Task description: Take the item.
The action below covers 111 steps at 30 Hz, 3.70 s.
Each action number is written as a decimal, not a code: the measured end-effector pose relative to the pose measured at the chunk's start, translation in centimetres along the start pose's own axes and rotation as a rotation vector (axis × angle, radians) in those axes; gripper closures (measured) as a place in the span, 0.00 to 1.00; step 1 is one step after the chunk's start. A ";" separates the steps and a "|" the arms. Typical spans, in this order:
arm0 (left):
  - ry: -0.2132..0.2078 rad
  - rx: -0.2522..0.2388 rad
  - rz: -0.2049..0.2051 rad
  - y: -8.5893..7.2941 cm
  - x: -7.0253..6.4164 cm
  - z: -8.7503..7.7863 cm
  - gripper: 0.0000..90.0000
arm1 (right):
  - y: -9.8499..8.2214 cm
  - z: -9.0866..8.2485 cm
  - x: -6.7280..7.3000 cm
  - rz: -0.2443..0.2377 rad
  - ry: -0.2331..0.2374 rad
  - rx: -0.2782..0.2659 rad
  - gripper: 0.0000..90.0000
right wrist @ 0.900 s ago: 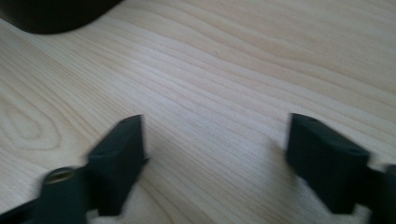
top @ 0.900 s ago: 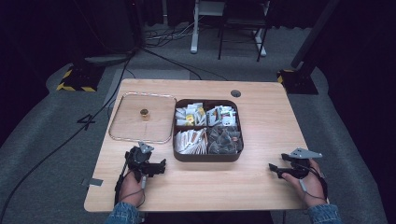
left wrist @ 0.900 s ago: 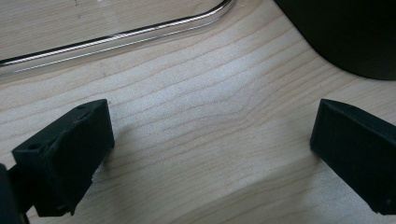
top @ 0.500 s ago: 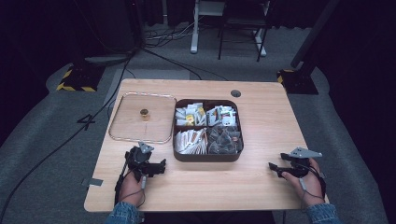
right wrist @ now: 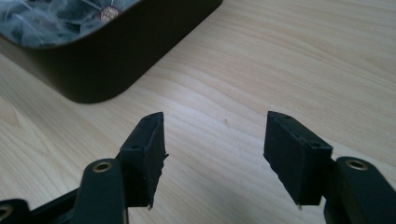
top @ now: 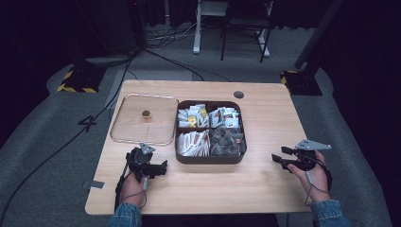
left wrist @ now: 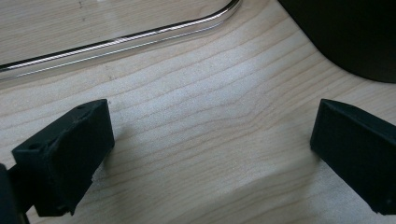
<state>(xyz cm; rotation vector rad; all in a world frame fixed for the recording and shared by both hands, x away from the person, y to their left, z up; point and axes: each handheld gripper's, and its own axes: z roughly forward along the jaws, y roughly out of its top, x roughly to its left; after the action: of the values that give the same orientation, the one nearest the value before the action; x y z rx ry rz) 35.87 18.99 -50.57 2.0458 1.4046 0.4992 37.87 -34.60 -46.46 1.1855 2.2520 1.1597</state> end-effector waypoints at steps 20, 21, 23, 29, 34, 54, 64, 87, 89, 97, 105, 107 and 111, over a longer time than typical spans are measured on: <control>0.004 -0.002 -0.002 0.0 0.0 0.0 0.00 | 8.0 1.5 0.2 -0.018 0.050 -0.069 0.52; 0.004 -0.002 -0.002 0.0 0.0 0.0 0.00 | 8.5 1.6 0.4 -0.022 0.048 -0.065 0.52; 0.004 -0.002 -0.002 0.0 0.0 0.0 0.00 | 9.1 1.9 0.6 -0.028 0.046 -0.066 0.52; 0.003 -0.002 -0.003 0.0 0.0 0.0 0.00 | 11.2 3.2 1.4 -0.034 0.065 -0.036 0.53; -0.001 -0.001 0.002 -0.1 0.0 -0.1 0.00 | 12.8 4.9 2.2 -0.063 0.078 -0.002 0.53; -0.001 -0.002 0.003 0.0 0.0 0.0 0.00 | 15.2 11.3 4.2 0.020 0.119 0.036 0.56; -0.001 -0.002 0.002 0.0 0.0 0.0 0.00 | 15.0 13.6 4.9 0.051 0.147 0.060 0.56; -0.001 -0.002 0.002 0.0 0.0 0.0 0.00 | 15.9 17.2 7.0 0.072 0.171 0.087 0.61; -0.001 -0.002 0.002 0.0 0.0 0.0 0.00 | 15.9 17.5 7.2 0.070 0.167 0.094 0.62; -0.001 -0.002 0.001 0.0 0.0 0.0 0.00 | 15.6 18.9 7.1 0.112 0.157 0.107 0.67; -0.001 -0.001 0.002 0.0 0.0 0.0 0.00 | 15.8 18.9 7.4 0.144 0.136 0.116 0.87; -0.001 -0.002 0.002 0.0 0.0 0.0 0.00 | 15.9 18.7 7.4 0.150 0.130 0.111 0.94; -0.001 -0.001 0.002 0.0 0.0 0.0 0.00 | 16.2 18.4 7.5 0.162 0.119 0.113 0.99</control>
<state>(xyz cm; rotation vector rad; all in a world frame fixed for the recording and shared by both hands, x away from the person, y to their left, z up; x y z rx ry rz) 35.83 19.02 -50.56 2.0468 1.4010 0.4992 53.13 -14.14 -44.26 1.3992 2.3744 1.2052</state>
